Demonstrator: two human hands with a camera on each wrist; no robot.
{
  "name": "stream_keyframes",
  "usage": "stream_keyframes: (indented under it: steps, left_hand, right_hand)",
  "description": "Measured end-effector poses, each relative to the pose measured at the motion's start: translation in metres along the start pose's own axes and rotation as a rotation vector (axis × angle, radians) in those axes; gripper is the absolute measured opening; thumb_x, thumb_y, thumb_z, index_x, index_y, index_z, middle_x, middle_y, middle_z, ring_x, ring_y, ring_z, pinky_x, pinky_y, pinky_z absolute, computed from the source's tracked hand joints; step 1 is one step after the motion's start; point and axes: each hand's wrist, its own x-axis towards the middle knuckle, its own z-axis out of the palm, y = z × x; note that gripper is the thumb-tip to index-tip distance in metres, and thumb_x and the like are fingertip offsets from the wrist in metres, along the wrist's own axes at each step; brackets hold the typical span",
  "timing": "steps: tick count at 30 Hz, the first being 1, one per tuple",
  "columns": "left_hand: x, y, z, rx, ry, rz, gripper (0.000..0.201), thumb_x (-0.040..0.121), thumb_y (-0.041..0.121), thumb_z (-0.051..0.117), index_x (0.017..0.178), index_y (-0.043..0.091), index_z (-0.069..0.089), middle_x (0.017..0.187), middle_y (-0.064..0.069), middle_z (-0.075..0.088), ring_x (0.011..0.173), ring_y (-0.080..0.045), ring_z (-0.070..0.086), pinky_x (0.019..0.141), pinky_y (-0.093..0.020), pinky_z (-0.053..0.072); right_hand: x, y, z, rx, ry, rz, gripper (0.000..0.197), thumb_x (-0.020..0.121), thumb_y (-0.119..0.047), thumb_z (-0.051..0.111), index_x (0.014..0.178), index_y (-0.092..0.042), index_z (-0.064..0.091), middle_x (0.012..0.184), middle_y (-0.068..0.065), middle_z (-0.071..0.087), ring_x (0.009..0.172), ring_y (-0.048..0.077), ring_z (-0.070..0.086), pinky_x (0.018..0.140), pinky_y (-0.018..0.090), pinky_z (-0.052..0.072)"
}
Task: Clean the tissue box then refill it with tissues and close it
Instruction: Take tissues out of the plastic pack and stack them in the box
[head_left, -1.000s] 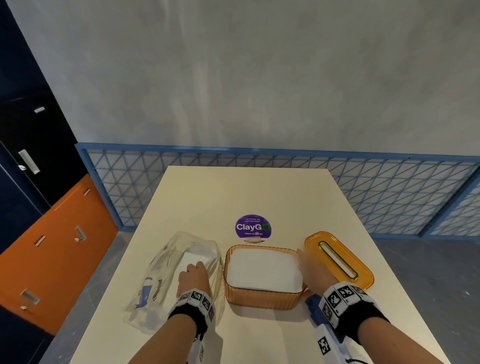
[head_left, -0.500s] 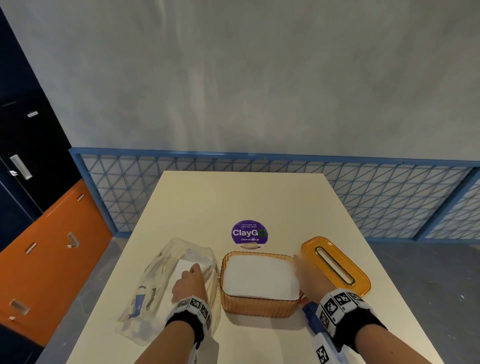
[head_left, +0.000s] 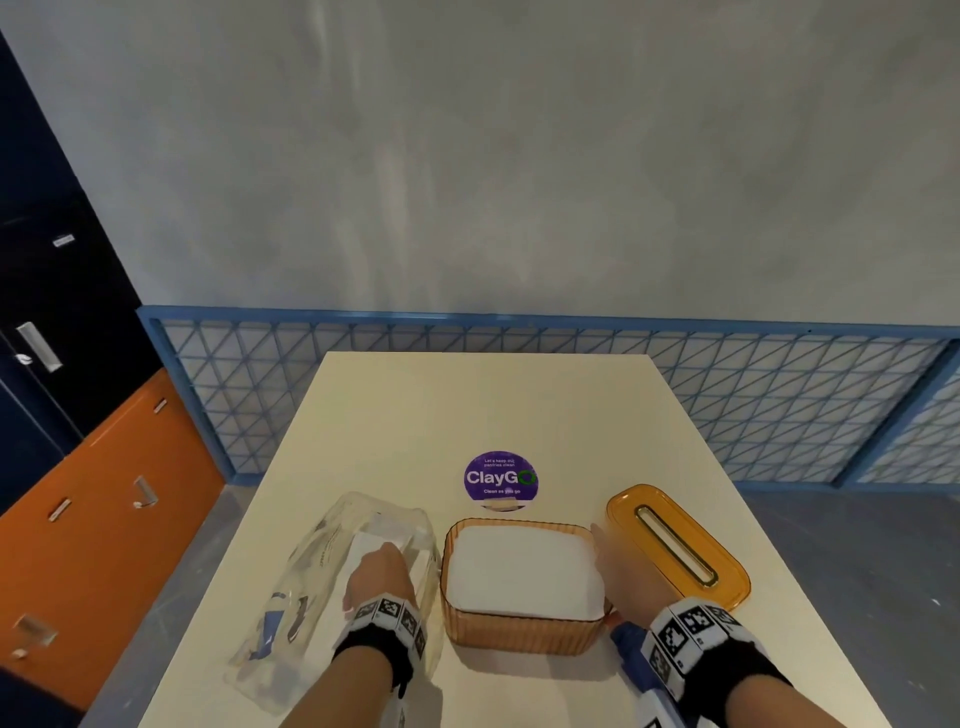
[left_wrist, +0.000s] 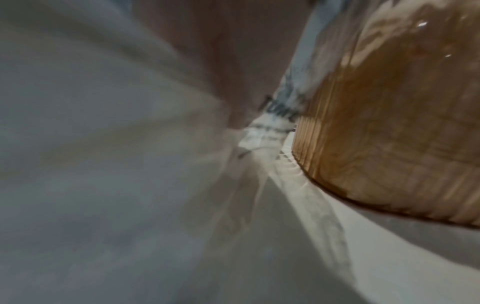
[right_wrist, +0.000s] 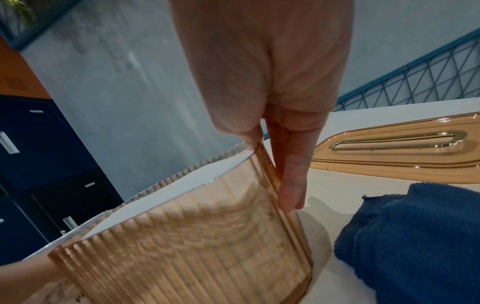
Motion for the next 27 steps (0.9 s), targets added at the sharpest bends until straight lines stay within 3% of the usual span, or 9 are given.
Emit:
stream_keyframes:
  steps: [3, 8, 11, 13, 17, 21, 24, 27]
  left_hand:
    - [-0.010, -0.006, 0.005, -0.003, 0.029, 0.015, 0.025, 0.092, 0.015, 0.047, 0.118, 0.013, 0.048, 0.124, -0.007, 0.054, 0.112, -0.020, 0.058, 0.094, -0.030, 0.049]
    - [-0.030, -0.023, -0.018, -0.045, 0.161, 0.079, 0.027, 0.097, 0.010, 0.038, 0.121, 0.011, 0.048, 0.124, -0.005, 0.058, 0.114, -0.019, 0.058, 0.091, -0.028, 0.047]
    - [-0.046, -0.029, -0.047, -0.152, 0.283, 0.144, 0.024, 0.094, 0.008, 0.038, 0.111, 0.008, 0.055, 0.111, -0.009, 0.065, 0.103, -0.027, 0.062, 0.079, -0.034, 0.047]
    - [-0.061, -0.028, -0.069, -0.208, 0.390, 0.199, 0.017, 0.093, 0.011, 0.040, 0.099, 0.009, 0.055, 0.100, -0.011, 0.067, 0.093, -0.031, 0.063, 0.068, -0.034, 0.043]
    - [-0.087, -0.019, -0.105, -0.267, 0.533, 0.321, 0.009, 0.092, 0.017, 0.044, 0.089, 0.013, 0.051, 0.088, -0.007, 0.065, 0.076, -0.027, 0.058, 0.058, -0.028, 0.035]
    - [-0.103, -0.001, -0.127, -0.399, 0.496, 0.478, 0.012, 0.091, 0.018, 0.048, 0.089, 0.008, 0.054, 0.085, -0.011, 0.065, 0.078, -0.030, 0.058, 0.060, -0.032, 0.037]
    - [-0.108, 0.011, -0.132, -0.518, 0.384, 0.546, 0.016, 0.090, 0.020, 0.048, 0.096, 0.010, 0.059, 0.090, -0.008, 0.068, 0.082, -0.027, 0.061, 0.067, -0.034, 0.046]
    - [-0.107, 0.019, -0.131, -0.541, 0.285, 0.562, 0.013, 0.088, 0.018, 0.049, 0.092, 0.012, 0.060, 0.086, -0.005, 0.066, 0.081, -0.024, 0.060, 0.065, -0.030, 0.042]
  right_hand:
    - [-0.001, 0.000, 0.000, 0.001, -0.004, -0.007, 0.056, 0.102, -0.015, 0.029, 0.151, -0.021, 0.004, 0.082, -0.001, 0.050, 0.063, 0.003, 0.043, 0.052, 0.010, 0.035]
    - [-0.001, 0.003, -0.002, 0.034, -0.010, -0.020, 0.053, 0.103, -0.019, 0.027, 0.152, -0.022, 0.006, 0.116, 0.010, 0.059, 0.095, 0.018, 0.055, 0.081, 0.021, 0.043]
    - [-0.011, -0.006, -0.015, 0.040, -0.027, -0.051, 0.054, 0.103, -0.024, 0.031, 0.152, -0.020, 0.008, 0.139, 0.012, 0.049, 0.121, 0.024, 0.051, 0.098, 0.028, 0.042]
    - [-0.018, -0.021, -0.028, -0.019, 0.031, -0.134, 0.058, 0.102, -0.027, 0.036, 0.152, -0.020, 0.007, 0.143, 0.012, 0.042, 0.129, 0.024, 0.044, 0.101, 0.027, 0.037]
    - [-0.028, -0.065, -0.044, 0.113, 0.094, -0.433, 0.067, 0.095, -0.030, 0.052, 0.150, -0.024, 0.015, 0.144, 0.003, 0.041, 0.130, 0.017, 0.041, 0.099, 0.021, 0.034]
    - [-0.039, -0.106, -0.049, 0.418, -0.055, -0.613, 0.080, 0.080, -0.027, 0.073, 0.146, -0.029, 0.027, 0.133, -0.008, 0.049, 0.120, 0.011, 0.050, 0.098, 0.021, 0.043]
    - [-0.043, -0.117, -0.049, 0.433, -0.069, -0.625, 0.053, 0.080, -0.021, 0.073, 0.129, -0.021, 0.053, 0.117, -0.001, 0.063, 0.105, 0.017, 0.060, 0.089, 0.028, 0.049]
    - [-0.043, -0.110, -0.050, 0.318, -0.015, -0.604, 0.025, 0.088, -0.014, 0.061, 0.112, -0.005, 0.063, 0.109, 0.012, 0.067, 0.099, 0.028, 0.061, 0.081, 0.032, 0.049]
